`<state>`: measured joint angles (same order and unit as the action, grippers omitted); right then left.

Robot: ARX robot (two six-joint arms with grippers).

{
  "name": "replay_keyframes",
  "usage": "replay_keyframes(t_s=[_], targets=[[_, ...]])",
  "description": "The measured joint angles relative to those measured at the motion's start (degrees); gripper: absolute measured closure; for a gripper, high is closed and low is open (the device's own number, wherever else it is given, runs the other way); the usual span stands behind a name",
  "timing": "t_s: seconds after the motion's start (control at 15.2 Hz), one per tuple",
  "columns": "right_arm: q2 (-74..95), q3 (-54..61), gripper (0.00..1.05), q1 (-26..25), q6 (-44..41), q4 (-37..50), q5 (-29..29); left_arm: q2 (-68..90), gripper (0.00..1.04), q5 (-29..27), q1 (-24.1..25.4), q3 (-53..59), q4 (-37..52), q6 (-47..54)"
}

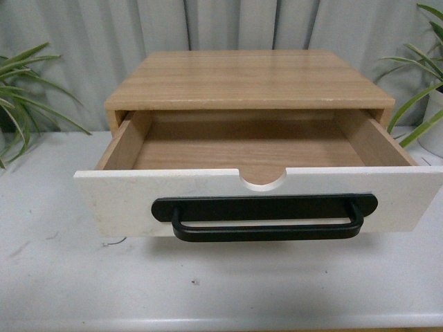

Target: Close drawer sideways

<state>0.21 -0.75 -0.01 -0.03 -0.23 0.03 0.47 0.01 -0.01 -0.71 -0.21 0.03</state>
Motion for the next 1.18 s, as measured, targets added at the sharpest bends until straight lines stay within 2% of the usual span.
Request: replay_keyframes(t_s=[0.13, 0.2, 0.26, 0.33, 0.39, 0.53, 0.66, 0.72, 0.85, 1.05, 1.18], targets=[[0.0, 0.0, 0.06, 0.0, 0.0, 0.0, 0.0, 0.0, 0.07, 0.0, 0.0, 0.0, 0.0, 0.0], [0.3, -0.2, 0.06, -0.1, 1.0, -1.5, -0.4, 2.7, 0.07, -4.7, -1.8, -2.7, -8.5, -4.1], [5.4, -2.8, 0.06, -1.8, 5.6, -6.8, -3.1, 10.1, 0.07, -8.9, -2.0, -7.0, -16.0, -10.4], [14.3, -5.5, 0.06, -5.0, 12.7, -2.8, -5.3, 14.4, 0.07, -9.0, 0.5, -9.2, -15.4, -17.2], [20.0, -8.1, 0.06, -7.2, 15.5, 2.4, -6.5, 16.8, 0.07, -8.1, 2.0, -10.3, -11.9, -19.8], [33.4, -14.7, 0.06, -6.0, 13.9, 13.3, -8.7, 27.4, 0.07, -5.0, 2.3, -14.6, -1.6, -17.4], [46.0, -19.9, 0.06, -1.2, 2.4, 19.6, -8.8, 41.6, 0.07, -5.2, -0.7, -20.8, 7.1, -4.0], [50.7, -22.7, 0.06, 0.5, -5.7, 20.9, -10.3, 46.5, 0.07, -4.5, -4.0, -24.0, 7.4, 5.4], [58.0, -27.7, 0.06, 1.7, -23.9, 23.8, -12.1, 52.3, 0.07, -3.1, -10.2, -29.3, 1.0, 29.4], [64.1, -31.7, 0.06, 4.3, -55.4, 15.7, -13.4, 59.2, 0.07, -3.7, -14.3, -36.9, -6.9, 57.5], [64.7, -33.6, 0.06, 5.7, -72.5, 9.7, -13.7, 63.4, 0.07, -4.6, -16.9, -39.5, -10.5, 66.2]])
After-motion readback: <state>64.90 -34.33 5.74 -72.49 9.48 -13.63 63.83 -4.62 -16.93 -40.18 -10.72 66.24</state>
